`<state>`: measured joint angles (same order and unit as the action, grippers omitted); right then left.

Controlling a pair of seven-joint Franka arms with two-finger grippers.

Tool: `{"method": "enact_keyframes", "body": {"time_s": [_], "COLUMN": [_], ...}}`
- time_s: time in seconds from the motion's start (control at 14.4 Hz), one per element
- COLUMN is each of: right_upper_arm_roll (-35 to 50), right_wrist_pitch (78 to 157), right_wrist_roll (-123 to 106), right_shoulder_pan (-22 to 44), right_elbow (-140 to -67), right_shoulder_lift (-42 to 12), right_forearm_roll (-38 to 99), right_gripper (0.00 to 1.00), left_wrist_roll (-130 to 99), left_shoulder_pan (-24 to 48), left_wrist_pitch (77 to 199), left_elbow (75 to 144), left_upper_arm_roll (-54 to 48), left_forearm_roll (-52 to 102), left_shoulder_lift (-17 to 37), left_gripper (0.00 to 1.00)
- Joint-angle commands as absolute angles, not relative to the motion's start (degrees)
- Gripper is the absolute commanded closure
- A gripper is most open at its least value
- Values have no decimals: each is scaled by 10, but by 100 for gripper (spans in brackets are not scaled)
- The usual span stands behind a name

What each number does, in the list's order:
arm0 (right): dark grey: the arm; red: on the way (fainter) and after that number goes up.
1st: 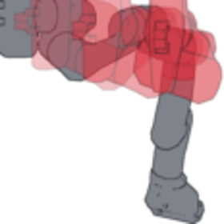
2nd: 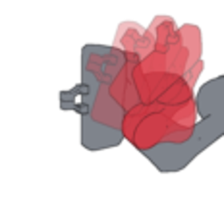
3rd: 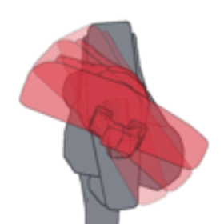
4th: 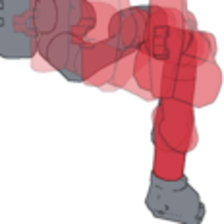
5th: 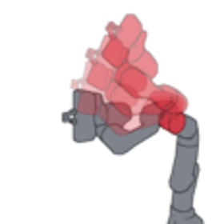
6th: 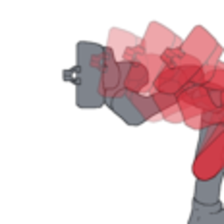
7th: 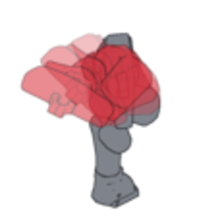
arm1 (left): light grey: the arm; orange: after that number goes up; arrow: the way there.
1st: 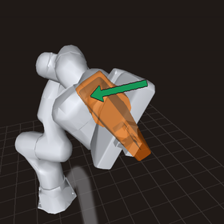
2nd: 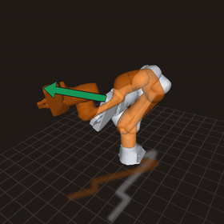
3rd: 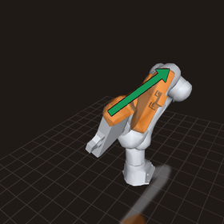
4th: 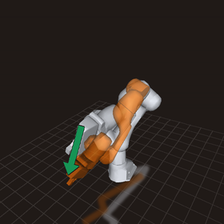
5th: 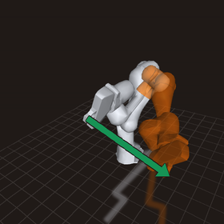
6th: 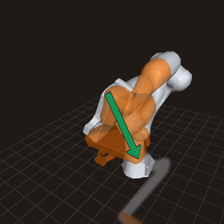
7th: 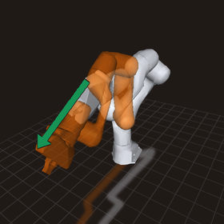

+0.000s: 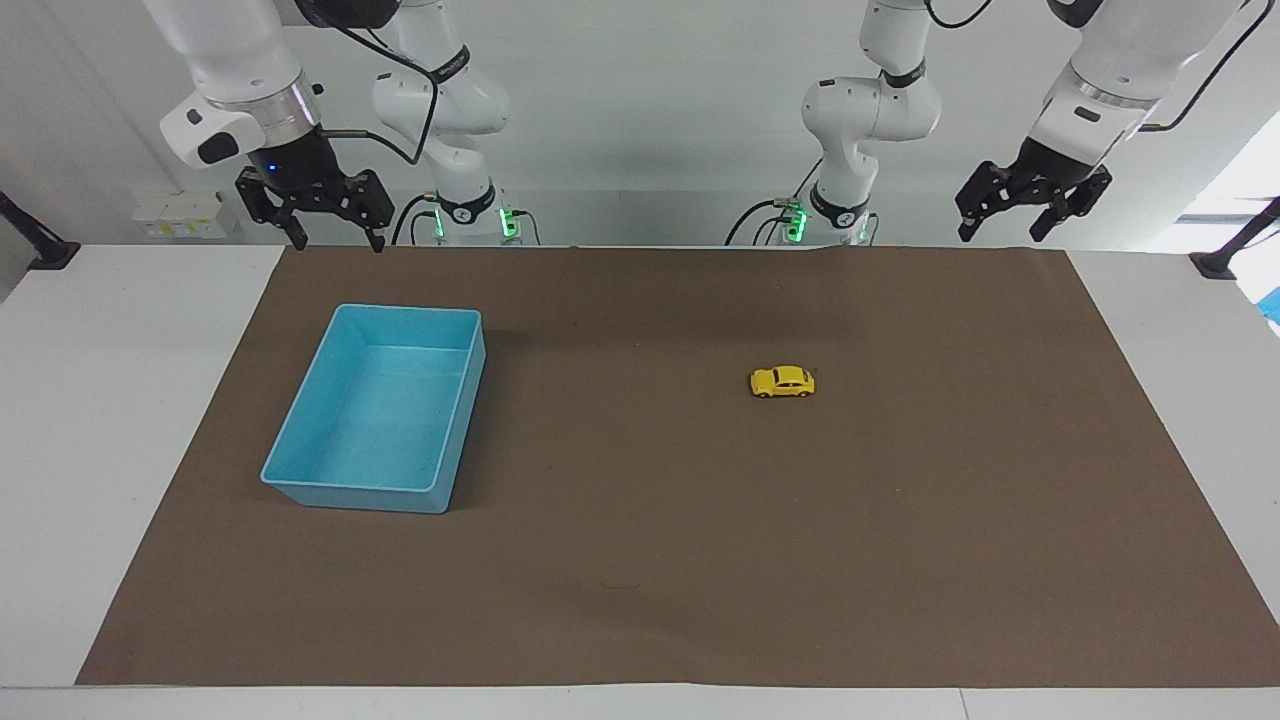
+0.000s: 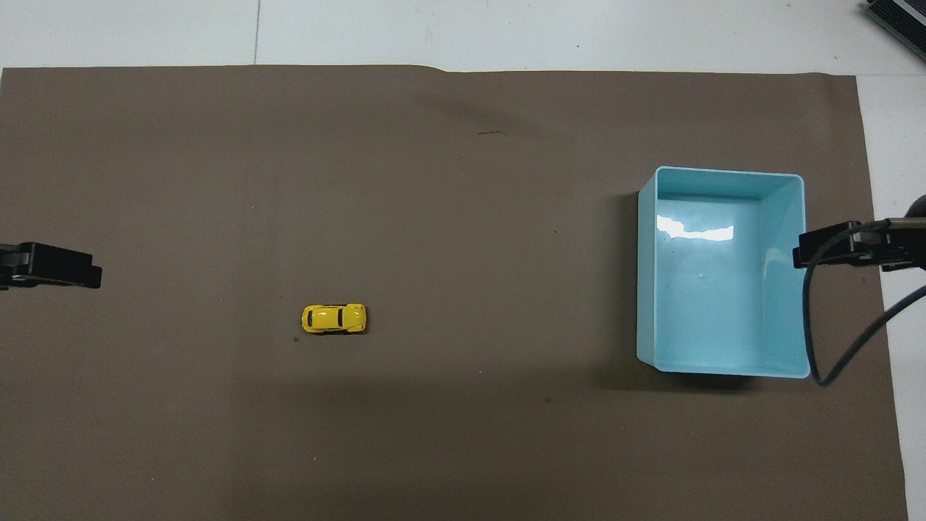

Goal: Wind up and store yellow beetle car

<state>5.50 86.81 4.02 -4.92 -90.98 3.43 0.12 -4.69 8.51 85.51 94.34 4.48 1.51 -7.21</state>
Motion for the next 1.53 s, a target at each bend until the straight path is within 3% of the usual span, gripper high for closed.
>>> {"method": "enact_keyframes", "body": {"time_s": [0.0, 0.63, 1.46], "right_upper_arm_roll": [57, 57, 57], "right_wrist_pitch": [868, 866, 866], "right_wrist_roll": [29, 29, 29], "right_shoulder_pan": [-58, -58, -58], "right_elbow": [-925, -925, -925], "right_shoulder_lift": [49, 49, 49], "right_forearm_roll": [8, 8, 8], "right_gripper": [0, 0, 0], "left_wrist_roll": [-108, -580, -991], "left_shoulder_pan": [76, 90, 128], "left_wrist_pitch": [849, 877, 1055], "left_elbow": [966, 1050, 1150], "left_upper_arm_roll": [36, 31, 29], "left_forearm_roll": [12, 34, 43], "left_shoulder_lift": [-82, -82, -70], "left_gripper": [0, 0, 0]}}
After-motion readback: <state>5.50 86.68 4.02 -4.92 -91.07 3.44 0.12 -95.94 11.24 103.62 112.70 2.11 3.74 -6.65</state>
